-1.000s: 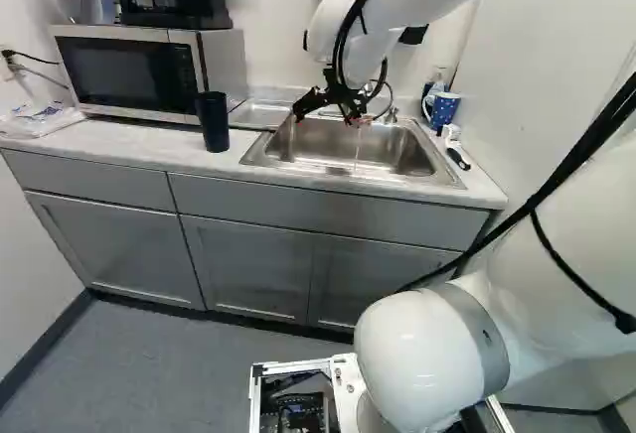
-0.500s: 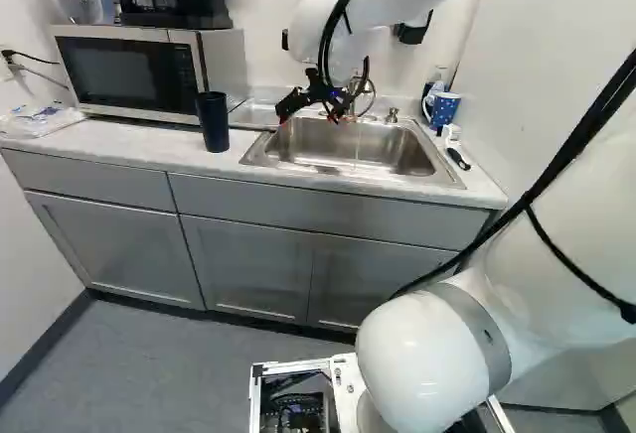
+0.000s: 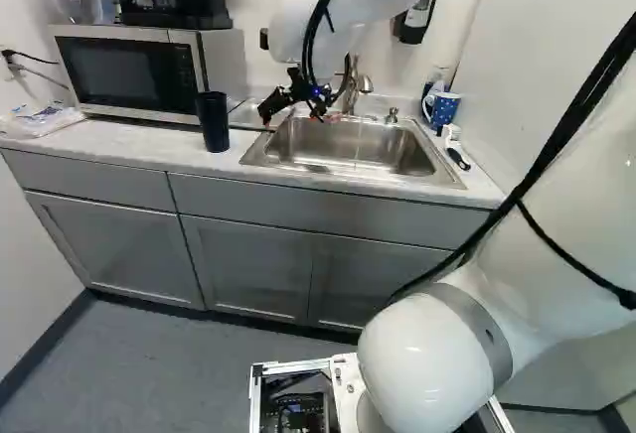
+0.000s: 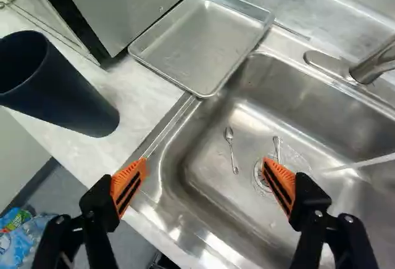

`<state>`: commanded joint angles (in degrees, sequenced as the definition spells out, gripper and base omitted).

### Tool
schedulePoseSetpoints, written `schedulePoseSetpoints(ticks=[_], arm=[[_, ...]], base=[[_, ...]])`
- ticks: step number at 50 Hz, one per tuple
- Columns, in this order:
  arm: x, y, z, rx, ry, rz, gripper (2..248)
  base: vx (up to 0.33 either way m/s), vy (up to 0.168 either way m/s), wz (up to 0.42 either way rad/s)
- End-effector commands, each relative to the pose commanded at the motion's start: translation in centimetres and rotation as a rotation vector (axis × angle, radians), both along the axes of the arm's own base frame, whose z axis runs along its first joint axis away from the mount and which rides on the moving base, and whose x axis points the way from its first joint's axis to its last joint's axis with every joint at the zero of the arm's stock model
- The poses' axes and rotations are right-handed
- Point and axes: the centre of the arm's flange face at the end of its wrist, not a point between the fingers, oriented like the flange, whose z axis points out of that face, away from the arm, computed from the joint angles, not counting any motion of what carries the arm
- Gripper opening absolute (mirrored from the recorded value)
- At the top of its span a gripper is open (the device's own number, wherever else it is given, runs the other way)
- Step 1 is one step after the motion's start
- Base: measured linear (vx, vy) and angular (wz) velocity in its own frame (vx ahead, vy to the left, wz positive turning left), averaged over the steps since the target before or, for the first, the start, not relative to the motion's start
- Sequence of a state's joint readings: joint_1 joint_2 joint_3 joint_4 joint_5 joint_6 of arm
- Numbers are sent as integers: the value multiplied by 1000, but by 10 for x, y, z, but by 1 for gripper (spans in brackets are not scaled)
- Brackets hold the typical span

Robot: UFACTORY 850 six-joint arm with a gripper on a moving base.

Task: Rinse the cup and place it in the tray

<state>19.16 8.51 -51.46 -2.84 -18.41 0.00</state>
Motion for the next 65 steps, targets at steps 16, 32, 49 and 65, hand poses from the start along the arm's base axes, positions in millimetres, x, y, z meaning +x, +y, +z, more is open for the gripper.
schedulePoseSetpoints(ticks=[16, 32, 49, 65], arm=[[-1, 26, 0, -1, 1, 56, 247], [-7, 53, 1, -1, 2, 114, 247], [-11, 81, 1, -2, 3, 173, 247], [-16, 107, 2, 6, -12, 225, 247]], base=[[0, 0, 0], [0, 0, 0], [0, 0, 0], [0, 0, 0]])
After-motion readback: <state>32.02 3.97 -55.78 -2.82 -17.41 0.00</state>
